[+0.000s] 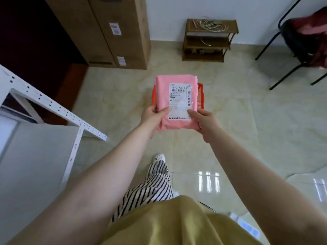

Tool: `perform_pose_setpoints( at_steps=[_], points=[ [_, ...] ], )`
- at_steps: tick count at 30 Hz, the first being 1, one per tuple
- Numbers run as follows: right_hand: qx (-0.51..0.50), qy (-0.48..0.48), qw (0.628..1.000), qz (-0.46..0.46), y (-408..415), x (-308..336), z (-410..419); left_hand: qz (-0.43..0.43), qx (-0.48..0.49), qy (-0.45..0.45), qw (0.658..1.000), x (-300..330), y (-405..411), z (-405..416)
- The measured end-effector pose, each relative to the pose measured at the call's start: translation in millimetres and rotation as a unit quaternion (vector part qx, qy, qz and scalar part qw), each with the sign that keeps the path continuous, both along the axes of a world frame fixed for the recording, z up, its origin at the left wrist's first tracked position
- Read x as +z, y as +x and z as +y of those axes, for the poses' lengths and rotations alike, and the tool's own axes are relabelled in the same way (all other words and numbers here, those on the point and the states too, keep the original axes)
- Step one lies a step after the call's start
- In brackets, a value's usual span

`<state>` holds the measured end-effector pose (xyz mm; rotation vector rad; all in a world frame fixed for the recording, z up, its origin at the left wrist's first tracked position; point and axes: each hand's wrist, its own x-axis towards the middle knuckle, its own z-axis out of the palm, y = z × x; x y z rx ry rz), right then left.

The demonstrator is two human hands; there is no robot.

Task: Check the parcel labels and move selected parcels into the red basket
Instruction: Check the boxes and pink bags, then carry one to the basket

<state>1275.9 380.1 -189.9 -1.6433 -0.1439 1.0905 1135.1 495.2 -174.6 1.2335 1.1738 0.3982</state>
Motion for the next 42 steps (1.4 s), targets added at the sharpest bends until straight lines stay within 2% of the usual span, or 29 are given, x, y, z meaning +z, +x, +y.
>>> perform_pose_setpoints(
  at_steps=[12,16,19,23,28,32,35,42],
  points=[
    [-0.105,-0.034,0.993,0.032,158,-31,125,0.010,-0.018,-0.061,0.998,-58,178,145],
    [-0.148,-0.075,0.977,0.134,193,-54,154,0.044,-0.018,-0.056,0.997,-77,224,177],
    [-0.190,-0.067,0.955,0.219,214,-82,178,0.071,-0.010,-0.060,0.996,-101,255,191],
    [-0.234,-0.050,0.941,0.238,238,-121,205,0.090,0.000,-0.081,0.993,-143,289,206],
    [-0.243,-0.082,0.933,0.254,284,-220,227,0.147,-0.022,-0.147,0.978,-238,336,220],
    [-0.245,-0.132,0.929,0.243,312,-328,239,0.232,0.026,-0.293,0.927,-343,365,226],
    [-0.247,-0.170,0.923,0.243,322,-406,244,0.228,0.063,-0.365,0.901,-429,379,227],
    [-0.300,-0.208,0.898,0.246,345,-571,266,0.226,0.107,-0.394,0.884,-615,410,239]
  ],
)
